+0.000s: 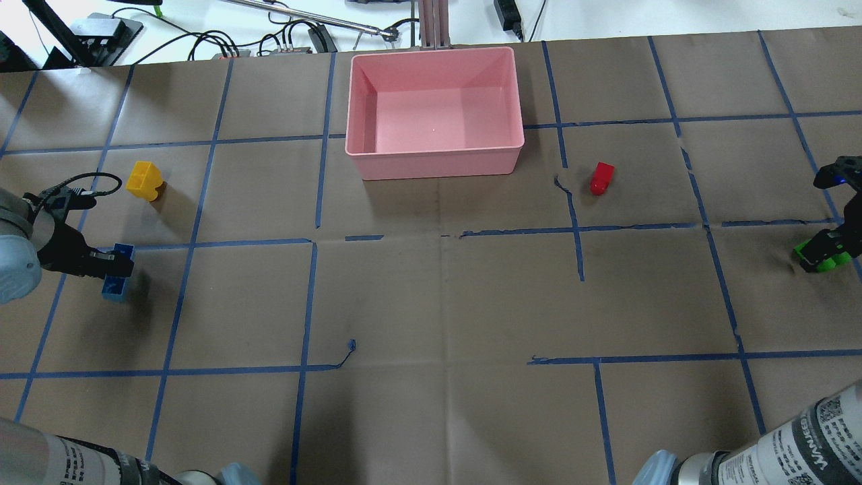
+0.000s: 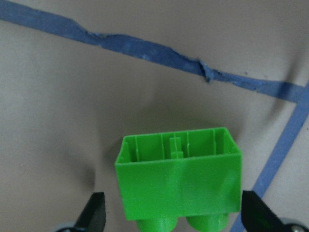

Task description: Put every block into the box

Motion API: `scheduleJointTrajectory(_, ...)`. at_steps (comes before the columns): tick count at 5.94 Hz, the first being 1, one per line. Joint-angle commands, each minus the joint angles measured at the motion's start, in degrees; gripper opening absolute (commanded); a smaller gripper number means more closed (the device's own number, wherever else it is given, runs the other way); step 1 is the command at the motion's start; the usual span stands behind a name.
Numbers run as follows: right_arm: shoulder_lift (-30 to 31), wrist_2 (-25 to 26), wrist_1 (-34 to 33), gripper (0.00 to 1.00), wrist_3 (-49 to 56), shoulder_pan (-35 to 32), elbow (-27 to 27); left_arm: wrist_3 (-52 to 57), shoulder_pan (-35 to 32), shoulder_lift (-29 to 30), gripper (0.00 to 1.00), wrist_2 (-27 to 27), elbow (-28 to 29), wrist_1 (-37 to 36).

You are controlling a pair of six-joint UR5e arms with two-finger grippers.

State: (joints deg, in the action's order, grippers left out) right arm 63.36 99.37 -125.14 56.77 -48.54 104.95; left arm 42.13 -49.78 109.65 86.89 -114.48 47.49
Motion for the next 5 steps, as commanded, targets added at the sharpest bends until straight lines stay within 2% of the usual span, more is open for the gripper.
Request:
scheduleJointTrajectory(1, 0.18, 0.57, -0.11, 0.67, 0.27, -0.06, -0.27, -0.12, -0.15, -1.01, 0.0, -2.42, 0.14, 0.06)
scheduleJointTrajectory(2, 0.36, 0.57, -0.11, 0.48, 0.27, 0.03, -0.27, -0.46, -0.67, -1.71, 0.0, -4.77, 2.05, 1.98)
scheduleJointTrajectory(3, 0.53, 0.57, 0.07, 0.33, 0.27, -0.06, -0.53, -0.47, -4.94, -1.55, 0.0, -5.32, 7.55, 7.3)
scheduleJointTrajectory(4, 0.88, 0.39, 0.24, 0.28, -0.25, -0.32, -0.8, -4.3, -10.64, -1.28, 0.0, -5.33, 14.48, 15.36)
scheduleJointTrajectory(5, 2.98, -0.39, 0.42, 0.27, -0.95, -1.2, -2.45, -13.38, -17.22, -0.58, 0.0, -5.15, 20.64, 20.57)
